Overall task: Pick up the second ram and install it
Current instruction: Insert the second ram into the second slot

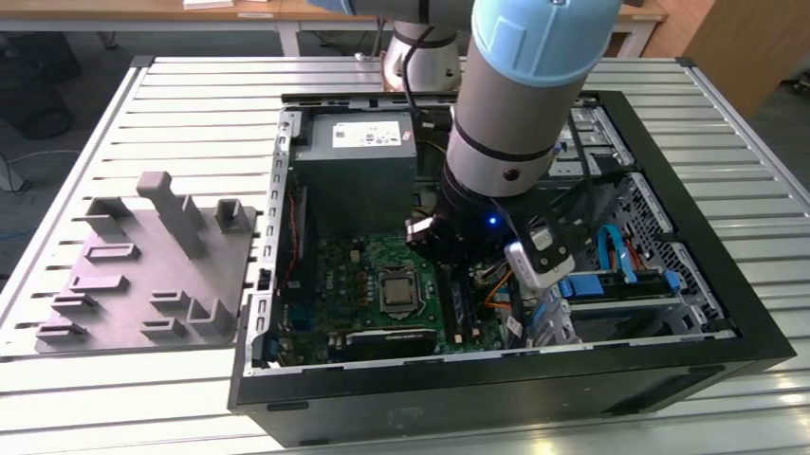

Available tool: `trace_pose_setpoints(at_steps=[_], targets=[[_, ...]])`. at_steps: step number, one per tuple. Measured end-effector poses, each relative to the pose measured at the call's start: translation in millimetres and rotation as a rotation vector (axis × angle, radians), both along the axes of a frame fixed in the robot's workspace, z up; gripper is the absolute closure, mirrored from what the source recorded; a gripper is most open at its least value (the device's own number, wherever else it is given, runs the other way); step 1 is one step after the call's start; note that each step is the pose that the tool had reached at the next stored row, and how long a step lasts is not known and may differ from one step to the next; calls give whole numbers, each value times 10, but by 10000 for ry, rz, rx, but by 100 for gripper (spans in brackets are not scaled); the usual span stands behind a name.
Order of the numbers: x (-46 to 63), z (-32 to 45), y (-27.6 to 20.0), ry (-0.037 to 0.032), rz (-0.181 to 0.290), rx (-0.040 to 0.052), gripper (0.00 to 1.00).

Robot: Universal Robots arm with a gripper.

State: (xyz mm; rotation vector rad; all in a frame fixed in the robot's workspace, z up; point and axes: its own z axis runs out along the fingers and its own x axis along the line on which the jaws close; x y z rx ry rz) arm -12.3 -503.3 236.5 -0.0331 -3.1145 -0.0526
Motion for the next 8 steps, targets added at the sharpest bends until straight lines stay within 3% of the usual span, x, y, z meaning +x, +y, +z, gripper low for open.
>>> trace_pose_setpoints(at_steps=[8], targets=[[-19,-66,0,1,-42,-8,86]])
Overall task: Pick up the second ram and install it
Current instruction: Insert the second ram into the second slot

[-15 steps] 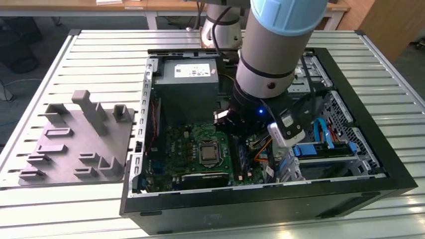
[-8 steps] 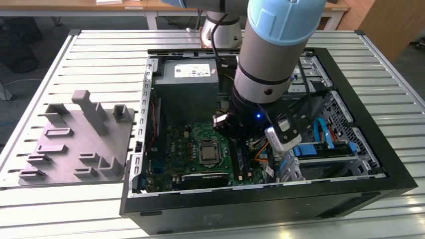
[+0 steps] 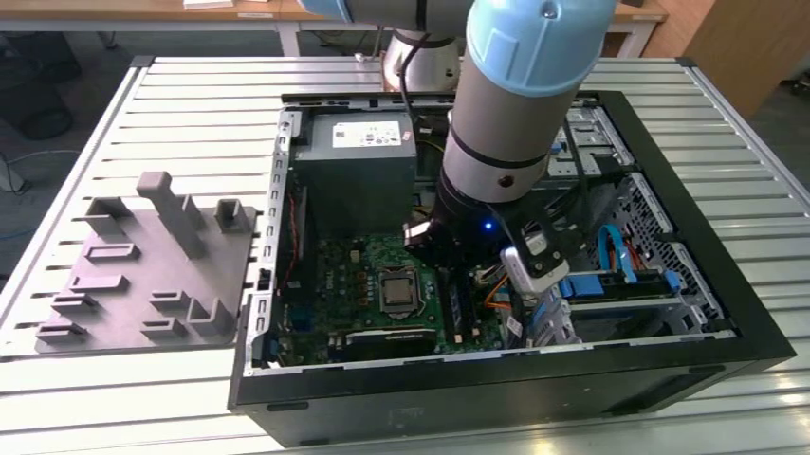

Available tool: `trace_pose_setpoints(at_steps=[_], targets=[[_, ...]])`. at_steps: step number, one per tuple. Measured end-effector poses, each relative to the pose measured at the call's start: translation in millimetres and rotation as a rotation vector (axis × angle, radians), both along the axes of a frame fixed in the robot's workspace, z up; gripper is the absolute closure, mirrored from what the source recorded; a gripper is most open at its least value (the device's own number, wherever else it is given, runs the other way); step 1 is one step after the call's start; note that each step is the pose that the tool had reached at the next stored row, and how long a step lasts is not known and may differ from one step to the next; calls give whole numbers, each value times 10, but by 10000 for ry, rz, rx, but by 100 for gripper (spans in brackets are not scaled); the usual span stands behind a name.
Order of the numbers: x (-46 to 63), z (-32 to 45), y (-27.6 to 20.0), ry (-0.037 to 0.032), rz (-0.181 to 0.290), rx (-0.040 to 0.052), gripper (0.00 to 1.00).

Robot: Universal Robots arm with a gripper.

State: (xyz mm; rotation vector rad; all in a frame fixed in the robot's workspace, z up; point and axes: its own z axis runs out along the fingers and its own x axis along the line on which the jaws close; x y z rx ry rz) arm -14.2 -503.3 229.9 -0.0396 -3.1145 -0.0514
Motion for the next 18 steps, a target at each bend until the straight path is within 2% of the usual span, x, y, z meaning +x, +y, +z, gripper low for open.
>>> trace_pose_setpoints(at_steps=[9,18], targets=[[-2,-53,4,0,-10,-28,86],[-3,-81,32,0,-11,-58,86]])
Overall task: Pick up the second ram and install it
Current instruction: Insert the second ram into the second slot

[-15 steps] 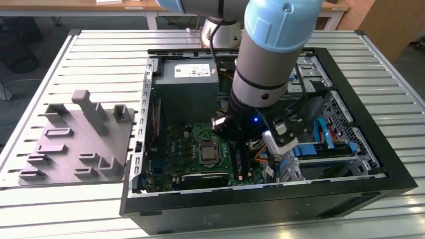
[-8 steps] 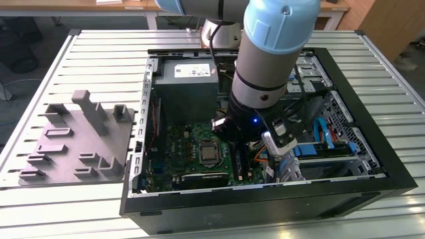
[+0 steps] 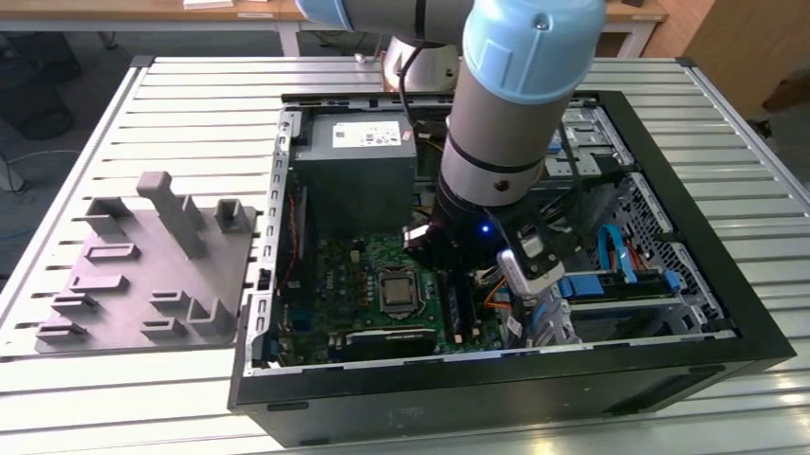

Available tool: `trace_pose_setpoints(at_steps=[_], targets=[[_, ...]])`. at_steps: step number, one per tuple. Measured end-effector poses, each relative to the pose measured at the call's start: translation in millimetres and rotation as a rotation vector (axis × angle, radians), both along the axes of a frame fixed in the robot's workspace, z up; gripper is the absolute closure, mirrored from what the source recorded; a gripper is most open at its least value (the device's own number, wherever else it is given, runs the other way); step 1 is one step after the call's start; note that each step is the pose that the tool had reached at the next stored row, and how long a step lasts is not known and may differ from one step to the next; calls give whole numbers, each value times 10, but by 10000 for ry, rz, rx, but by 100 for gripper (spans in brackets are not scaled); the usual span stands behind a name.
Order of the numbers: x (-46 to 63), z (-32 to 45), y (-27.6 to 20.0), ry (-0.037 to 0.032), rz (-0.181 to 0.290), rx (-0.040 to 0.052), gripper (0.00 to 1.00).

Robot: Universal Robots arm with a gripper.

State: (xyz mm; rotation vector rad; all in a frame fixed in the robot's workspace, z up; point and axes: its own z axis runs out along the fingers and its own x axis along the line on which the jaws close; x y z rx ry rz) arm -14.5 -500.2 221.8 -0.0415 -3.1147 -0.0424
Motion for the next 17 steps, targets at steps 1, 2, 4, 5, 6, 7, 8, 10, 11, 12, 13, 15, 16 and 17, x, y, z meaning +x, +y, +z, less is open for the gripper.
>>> trace_pose_setpoints(at_steps=[1,2,4,5,6,7,8,10,11,12,13,15,16,17], targets=[[0,-4,4,0,0,-13,86],[0,-7,7,0,0,-27,86],[0,-13,14,1,-1,-61,86],[0,-16,20,1,0,-80,86],[0,-20,26,1,-1,-94,86],[0,-25,33,1,-1,-109,86],[0,-29,42,1,-1,-123,86],[0,-35,63,1,-1,-142,86],[1,-38,70,1,0,-144,86],[1,-40,72,1,1,-144,86],[1,-41,72,1,1,-143,86],[0,-43,73,0,-1,-139,86],[0,-43,73,1,-1,-139,86],[0,-43,73,1,-1,-139,86]])
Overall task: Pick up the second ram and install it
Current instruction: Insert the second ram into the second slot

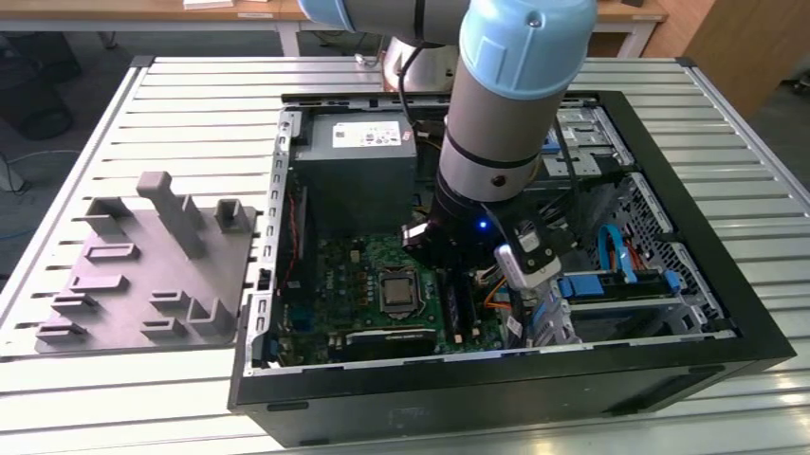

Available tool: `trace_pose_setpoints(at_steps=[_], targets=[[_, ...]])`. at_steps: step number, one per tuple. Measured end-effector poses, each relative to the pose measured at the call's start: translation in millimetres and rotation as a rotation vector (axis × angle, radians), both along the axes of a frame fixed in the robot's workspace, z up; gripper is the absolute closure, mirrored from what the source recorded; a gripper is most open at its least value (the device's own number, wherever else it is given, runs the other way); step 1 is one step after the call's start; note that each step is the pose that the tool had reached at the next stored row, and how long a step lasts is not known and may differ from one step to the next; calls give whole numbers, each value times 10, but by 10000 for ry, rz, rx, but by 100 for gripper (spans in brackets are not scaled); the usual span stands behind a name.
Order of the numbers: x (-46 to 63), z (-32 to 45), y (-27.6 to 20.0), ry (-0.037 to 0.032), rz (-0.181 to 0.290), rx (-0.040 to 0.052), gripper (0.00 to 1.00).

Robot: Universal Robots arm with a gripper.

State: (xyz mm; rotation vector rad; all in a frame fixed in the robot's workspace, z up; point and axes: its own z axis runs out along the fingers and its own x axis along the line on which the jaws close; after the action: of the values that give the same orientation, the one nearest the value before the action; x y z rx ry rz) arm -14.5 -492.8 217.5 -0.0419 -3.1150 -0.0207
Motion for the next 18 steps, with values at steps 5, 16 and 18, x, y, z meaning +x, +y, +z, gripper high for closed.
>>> trace_pose_setpoints(at_steps=[5,16,18], targets=[[0,0,0,0,11,-4,86],[6,7,0,-1,155,-5,86],[9,8,0,3,188,-7,86]])
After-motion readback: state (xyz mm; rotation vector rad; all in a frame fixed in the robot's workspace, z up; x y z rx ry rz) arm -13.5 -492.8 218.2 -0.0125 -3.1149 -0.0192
